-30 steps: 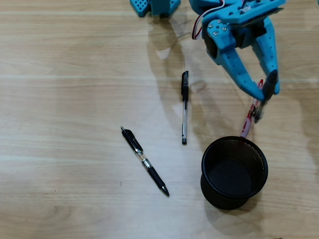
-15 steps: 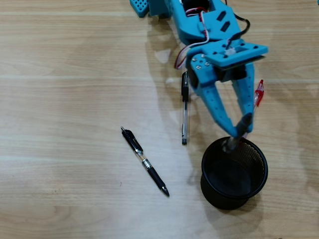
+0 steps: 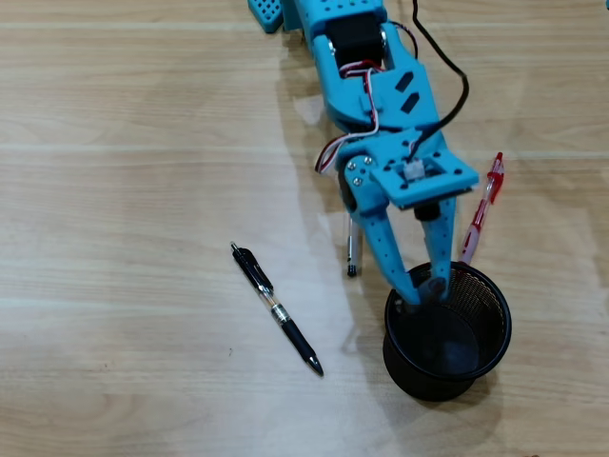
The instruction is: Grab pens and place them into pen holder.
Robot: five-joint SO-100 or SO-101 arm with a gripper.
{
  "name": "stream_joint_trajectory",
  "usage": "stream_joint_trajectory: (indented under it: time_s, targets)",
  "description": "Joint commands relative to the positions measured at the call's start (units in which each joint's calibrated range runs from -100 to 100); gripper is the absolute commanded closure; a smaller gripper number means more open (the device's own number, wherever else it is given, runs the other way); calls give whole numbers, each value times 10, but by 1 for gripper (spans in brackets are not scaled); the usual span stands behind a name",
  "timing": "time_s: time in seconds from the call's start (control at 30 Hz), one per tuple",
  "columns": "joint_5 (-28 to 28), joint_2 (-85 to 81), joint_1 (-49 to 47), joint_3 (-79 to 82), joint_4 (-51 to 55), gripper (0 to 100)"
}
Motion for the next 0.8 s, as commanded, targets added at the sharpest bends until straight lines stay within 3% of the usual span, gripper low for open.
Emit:
stream_joint_trajectory:
  time_s: [0.0, 0.23, 0.57, 0.67, 0.77]
  targets:
    - [0, 3, -13, -32, -12, 97]
    - [0, 3, -13, -32, -12, 85]
    - [2, -42, -12, -24, 0, 84]
    - [2, -63, -7, -25, 62, 87]
    - [2, -105, 3, -24, 159, 99]
